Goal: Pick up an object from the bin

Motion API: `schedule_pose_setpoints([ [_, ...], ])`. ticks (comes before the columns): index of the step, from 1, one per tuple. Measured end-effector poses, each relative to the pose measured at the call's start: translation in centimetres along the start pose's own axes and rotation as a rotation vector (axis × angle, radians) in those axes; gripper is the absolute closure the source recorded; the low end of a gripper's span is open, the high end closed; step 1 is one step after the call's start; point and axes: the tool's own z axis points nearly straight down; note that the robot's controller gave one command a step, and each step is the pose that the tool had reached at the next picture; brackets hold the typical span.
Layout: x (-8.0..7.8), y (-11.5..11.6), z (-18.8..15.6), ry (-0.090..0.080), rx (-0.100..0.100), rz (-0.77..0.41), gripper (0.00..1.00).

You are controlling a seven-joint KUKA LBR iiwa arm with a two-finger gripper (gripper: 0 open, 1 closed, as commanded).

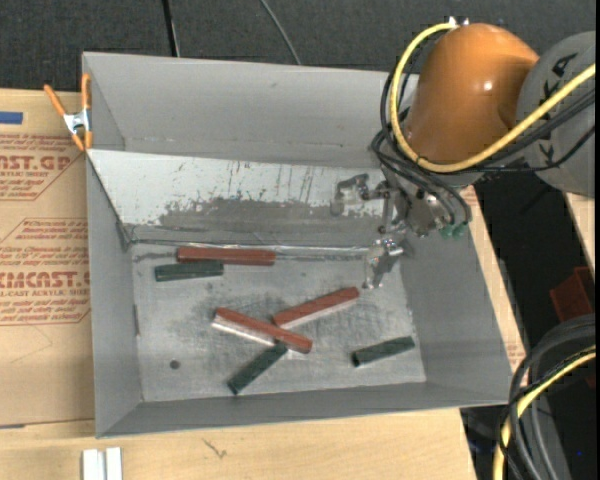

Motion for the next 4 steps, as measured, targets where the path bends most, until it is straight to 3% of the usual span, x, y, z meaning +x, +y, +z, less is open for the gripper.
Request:
schedule_pose_setpoints([
  [1,1.6,-0.3,6.0,-0.004,0.001,0.027,0.00],
  [2,1.1,1.0,13.3,0.001,-0.001,0.030,0.00],
  [3,0.3,0.3,16.3,0.008,0.000,-0.109,1.00],
  [4,0.3,0.3,16.3,0.007,0.000,-0.108,1.00],
])
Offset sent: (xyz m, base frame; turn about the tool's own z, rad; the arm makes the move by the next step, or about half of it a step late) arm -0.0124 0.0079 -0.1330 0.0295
